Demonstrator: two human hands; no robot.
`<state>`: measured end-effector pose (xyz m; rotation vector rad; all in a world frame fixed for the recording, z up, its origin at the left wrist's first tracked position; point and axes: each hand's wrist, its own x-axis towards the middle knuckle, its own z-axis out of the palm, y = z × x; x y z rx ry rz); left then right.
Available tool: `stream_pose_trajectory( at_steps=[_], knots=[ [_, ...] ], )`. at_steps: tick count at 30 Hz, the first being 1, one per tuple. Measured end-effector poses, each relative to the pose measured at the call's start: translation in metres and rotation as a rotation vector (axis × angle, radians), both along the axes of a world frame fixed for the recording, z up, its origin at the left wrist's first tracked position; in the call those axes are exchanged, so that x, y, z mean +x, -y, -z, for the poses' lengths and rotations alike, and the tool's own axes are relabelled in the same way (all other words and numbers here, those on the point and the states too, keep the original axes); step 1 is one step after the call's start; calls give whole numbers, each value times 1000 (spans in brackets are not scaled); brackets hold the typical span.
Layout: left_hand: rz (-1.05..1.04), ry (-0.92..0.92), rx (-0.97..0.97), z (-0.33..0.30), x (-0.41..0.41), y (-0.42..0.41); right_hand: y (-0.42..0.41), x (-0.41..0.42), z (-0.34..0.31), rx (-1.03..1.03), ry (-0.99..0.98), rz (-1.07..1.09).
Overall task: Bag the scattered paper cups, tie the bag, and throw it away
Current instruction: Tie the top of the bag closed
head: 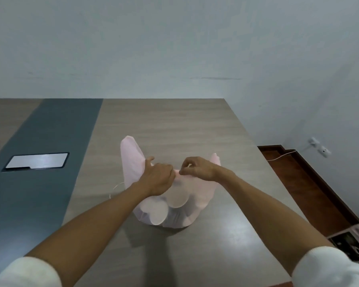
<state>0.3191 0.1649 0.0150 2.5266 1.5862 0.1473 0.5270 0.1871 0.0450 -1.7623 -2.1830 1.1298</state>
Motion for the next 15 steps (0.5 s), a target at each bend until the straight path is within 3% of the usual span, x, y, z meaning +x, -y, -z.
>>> stream_pose_trajectory(
  at_steps=[2,4,6,11,13,15],
  knots=[
    [-40,49,-114,5,-7,-6,-2,27,-7,133,413,-138],
    [-69,98,-171,11,-11,-10,1,50,-14,127,469,-147],
    [-95,123,-204,16,-7,-14,7,63,-15,10,167,-14],
    [-123,109,-231,21,20,-12,26,27,5,-242,-857,346],
    [-117,50,-191,22,29,-11,29,6,13,-260,-1072,496],
    [-99,12,-151,23,32,-9,28,-8,16,-192,-1057,591]
  ],
)
